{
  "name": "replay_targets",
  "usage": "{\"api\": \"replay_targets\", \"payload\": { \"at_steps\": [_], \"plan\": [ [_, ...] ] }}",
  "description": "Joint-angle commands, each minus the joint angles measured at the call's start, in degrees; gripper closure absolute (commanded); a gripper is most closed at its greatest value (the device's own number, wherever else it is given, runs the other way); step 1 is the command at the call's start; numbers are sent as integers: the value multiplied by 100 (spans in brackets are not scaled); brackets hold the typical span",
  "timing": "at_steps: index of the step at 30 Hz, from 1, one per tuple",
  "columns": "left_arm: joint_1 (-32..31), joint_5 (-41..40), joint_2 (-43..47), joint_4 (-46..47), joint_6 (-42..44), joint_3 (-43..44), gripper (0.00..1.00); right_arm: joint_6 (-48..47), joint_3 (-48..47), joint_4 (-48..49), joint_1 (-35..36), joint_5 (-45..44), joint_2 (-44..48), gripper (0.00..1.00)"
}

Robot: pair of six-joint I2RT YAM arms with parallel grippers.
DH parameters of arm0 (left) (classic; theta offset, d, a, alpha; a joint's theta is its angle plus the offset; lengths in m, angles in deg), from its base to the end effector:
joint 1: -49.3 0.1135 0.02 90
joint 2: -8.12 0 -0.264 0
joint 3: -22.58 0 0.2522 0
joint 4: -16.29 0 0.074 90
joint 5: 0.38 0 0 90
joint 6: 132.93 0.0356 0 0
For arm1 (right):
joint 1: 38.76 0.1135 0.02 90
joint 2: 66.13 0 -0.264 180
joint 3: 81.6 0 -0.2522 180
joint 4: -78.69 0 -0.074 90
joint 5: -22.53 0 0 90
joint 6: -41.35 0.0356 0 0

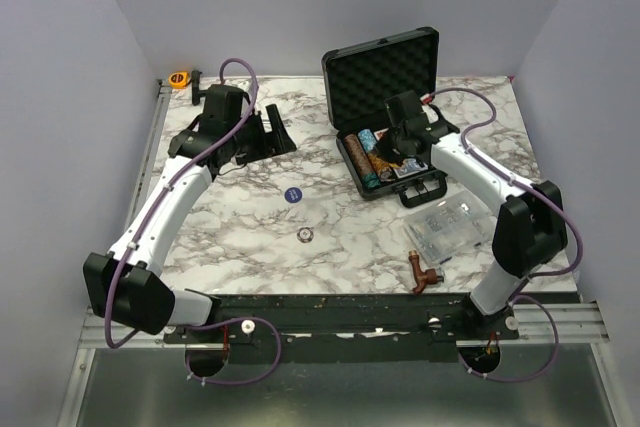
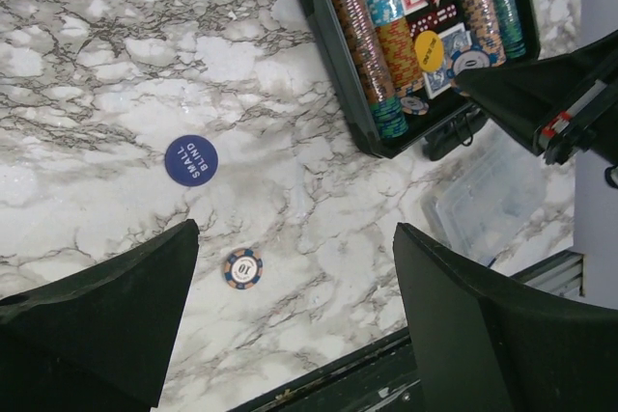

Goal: Pack up texas hold em set

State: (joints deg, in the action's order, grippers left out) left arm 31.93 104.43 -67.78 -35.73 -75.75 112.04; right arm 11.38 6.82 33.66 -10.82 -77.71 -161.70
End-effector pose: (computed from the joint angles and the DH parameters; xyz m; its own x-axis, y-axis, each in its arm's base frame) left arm 0.2700 -0.0940 0.3612 -0.7588 -0.3117 -0.5719 0.0814 0.8258 -0.5580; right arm 0.3287 0.1672 0.2764 -0.6434 0.6237 -0.4439 0.3989 0.7680 0.5011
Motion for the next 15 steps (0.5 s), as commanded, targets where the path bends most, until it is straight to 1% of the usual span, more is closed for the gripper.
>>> {"api": "replay_targets", "payload": {
  "at_steps": [1,6,11,15],
  "plan": [
    [23,20,-237,36,364,51,18,751,-232,-1040,-253,298,-402,99],
    [32,189,-362,146,342,-134,18,1309,132,-1030,-375,327,-332,99],
    [55,345,-495,194,272,-145,19,1515,375,-769,-564,651,-367,99],
    [117,388,-602,209,181,-165,21,1757,620,-574,-606,707,-289,99]
  ]
}}
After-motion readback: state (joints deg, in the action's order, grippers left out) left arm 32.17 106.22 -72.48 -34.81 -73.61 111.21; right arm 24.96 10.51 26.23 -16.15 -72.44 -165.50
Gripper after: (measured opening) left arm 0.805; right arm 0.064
